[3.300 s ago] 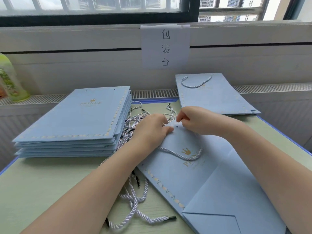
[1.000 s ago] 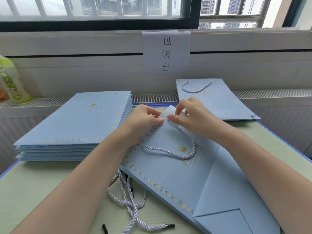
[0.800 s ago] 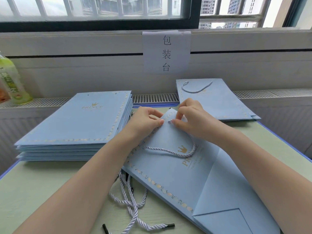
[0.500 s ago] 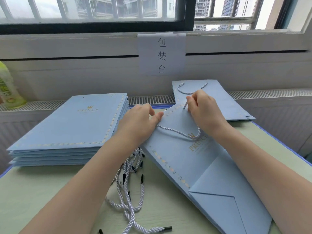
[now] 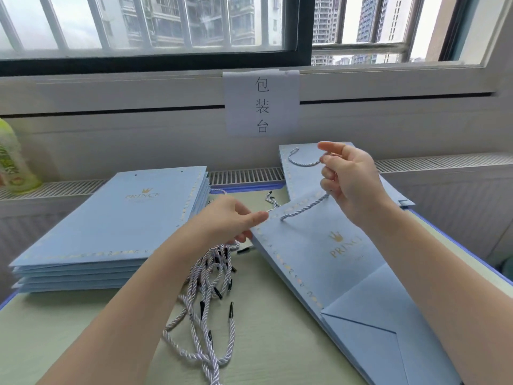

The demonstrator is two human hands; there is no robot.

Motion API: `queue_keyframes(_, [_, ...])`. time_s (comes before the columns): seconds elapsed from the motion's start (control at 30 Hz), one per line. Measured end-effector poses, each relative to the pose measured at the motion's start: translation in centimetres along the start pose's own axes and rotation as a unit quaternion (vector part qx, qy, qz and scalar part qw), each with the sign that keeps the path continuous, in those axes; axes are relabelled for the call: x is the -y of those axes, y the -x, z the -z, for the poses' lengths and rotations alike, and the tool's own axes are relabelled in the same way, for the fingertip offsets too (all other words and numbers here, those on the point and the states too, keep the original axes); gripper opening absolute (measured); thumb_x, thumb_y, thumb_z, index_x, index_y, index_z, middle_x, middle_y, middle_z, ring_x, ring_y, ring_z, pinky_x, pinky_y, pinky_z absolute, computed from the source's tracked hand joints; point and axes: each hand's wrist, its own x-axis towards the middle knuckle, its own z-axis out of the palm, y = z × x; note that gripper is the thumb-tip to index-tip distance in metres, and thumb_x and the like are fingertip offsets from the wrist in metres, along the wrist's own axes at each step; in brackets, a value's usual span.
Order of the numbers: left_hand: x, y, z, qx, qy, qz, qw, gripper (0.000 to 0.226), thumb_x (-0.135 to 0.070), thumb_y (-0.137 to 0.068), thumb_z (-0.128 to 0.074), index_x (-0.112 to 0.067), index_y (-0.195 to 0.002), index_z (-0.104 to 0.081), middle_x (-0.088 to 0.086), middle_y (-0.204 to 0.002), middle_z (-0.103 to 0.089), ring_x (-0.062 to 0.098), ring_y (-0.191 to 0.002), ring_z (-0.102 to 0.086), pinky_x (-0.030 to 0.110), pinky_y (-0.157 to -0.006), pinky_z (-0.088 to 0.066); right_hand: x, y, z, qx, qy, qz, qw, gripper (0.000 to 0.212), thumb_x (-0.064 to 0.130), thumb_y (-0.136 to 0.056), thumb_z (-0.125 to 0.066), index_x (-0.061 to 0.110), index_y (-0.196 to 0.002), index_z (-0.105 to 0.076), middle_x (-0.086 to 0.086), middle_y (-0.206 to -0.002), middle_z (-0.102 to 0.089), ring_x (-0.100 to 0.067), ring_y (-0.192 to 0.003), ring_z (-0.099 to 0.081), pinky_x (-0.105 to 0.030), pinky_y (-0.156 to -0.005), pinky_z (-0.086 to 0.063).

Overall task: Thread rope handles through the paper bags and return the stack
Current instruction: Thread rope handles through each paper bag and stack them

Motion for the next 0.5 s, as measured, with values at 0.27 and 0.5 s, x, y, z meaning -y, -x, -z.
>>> queue_keyframes(0.27, [0.0, -0.3, 0.1, 0.0, 0.158, 0.025, 0.987, 0.019, -0.026, -0.094, -0.056, -0.01, -0.085, -0.05, 0.012, -0.092, -0.062, 0.02, -0.074, -0.059, 0.03, -0.065, -0.055, 1.1, 0.6, -0.1, -0.015, 0.0, 0.104, 0.994, 0.035, -0.011, -0.088, -0.035, 0.009, -0.103, -0.06, 0.0, -0.078, -0.049, -0.009, -0.051, -0.033, -0.018, -0.042, -0.027])
queue_keyframes(0.5, [1.0, -1.7, 1.8, -0.313, 0.291, -0.036, 0.903, 0.018, -0.021, -0.099, -0.045, -0.014, -0.083, -0.046, 0.011, -0.086, -0.051, 0.023, -0.068, -0.051, 0.031, -0.058, -0.047, 0.5, 0.3, 0.0, 0.043, 0.116, 0.009, 0.992, 0.033, -0.006, -0.092, -0.035, 0.01, -0.098, -0.063, -0.005, -0.085, -0.057, -0.008, -0.054, -0.046, -0.016, -0.047, -0.042])
